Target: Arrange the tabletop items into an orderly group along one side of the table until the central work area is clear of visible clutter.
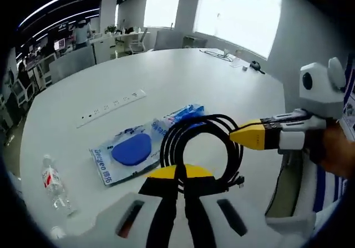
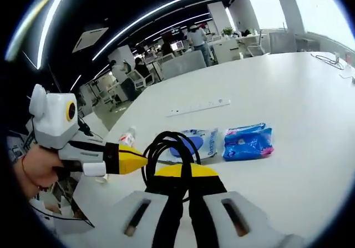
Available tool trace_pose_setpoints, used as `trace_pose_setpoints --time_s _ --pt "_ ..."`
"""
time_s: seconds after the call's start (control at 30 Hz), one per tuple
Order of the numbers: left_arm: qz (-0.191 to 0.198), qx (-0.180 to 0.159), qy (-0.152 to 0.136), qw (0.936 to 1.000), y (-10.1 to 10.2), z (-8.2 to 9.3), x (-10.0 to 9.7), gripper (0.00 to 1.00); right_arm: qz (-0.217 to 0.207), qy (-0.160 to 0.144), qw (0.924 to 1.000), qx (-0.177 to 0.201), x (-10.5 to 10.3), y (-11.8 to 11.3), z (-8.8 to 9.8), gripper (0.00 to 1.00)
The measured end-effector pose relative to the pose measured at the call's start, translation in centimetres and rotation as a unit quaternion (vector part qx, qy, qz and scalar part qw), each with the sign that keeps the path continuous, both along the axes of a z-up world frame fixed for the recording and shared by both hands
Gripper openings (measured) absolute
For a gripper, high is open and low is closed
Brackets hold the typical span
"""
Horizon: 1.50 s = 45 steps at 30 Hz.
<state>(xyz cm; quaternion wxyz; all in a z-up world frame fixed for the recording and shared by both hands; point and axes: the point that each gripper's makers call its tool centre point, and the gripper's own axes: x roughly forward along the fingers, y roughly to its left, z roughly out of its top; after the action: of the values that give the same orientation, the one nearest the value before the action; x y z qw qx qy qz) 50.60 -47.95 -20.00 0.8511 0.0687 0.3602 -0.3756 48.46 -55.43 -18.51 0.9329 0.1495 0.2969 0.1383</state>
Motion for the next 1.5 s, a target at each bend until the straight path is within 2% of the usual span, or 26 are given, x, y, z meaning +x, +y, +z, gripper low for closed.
trace_pose_setpoints --time_s 0.13,0.4,0.73,1.1,1.3,1.5 --pt "-0.012 0.001 0.007 0.9999 -1.3 -0.6 -0.2 0.0 -0.008 0.004 1.0 -0.003 -0.3 -1.1 -0.4 0.0" --pt "-0.023 0.009 0.028 0.9993 -2.8 -2.8 -0.3 0.0 -0.02 0.023 0.9995 -0.005 -0.2 -2.6 -2.5 0.0" --pt "-0.024 0.031 0.061 0.9973 -3.2 -6.6 0.4 0.0 -0.013 0.063 0.9979 -0.004 0.8 -3.0 -6.3 0.0" --pt "-0.019 0.038 0.098 0.9943 -3.8 -10.0 1.4 0.0 -0.011 0.095 0.9954 -0.005 2.2 -3.8 -9.8 0.0" --pt "-0.017 0.043 0.111 0.9927 -3.8 -11.3 1.8 0.0 -0.005 0.109 0.994 -0.007 2.7 -3.9 -11.3 0.0" --pt "-0.015 0.043 0.119 0.9918 -3.7 -11.9 1.9 0.0 -0.009 0.116 0.9932 -0.005 2.9 -4.1 -12.1 0.0"
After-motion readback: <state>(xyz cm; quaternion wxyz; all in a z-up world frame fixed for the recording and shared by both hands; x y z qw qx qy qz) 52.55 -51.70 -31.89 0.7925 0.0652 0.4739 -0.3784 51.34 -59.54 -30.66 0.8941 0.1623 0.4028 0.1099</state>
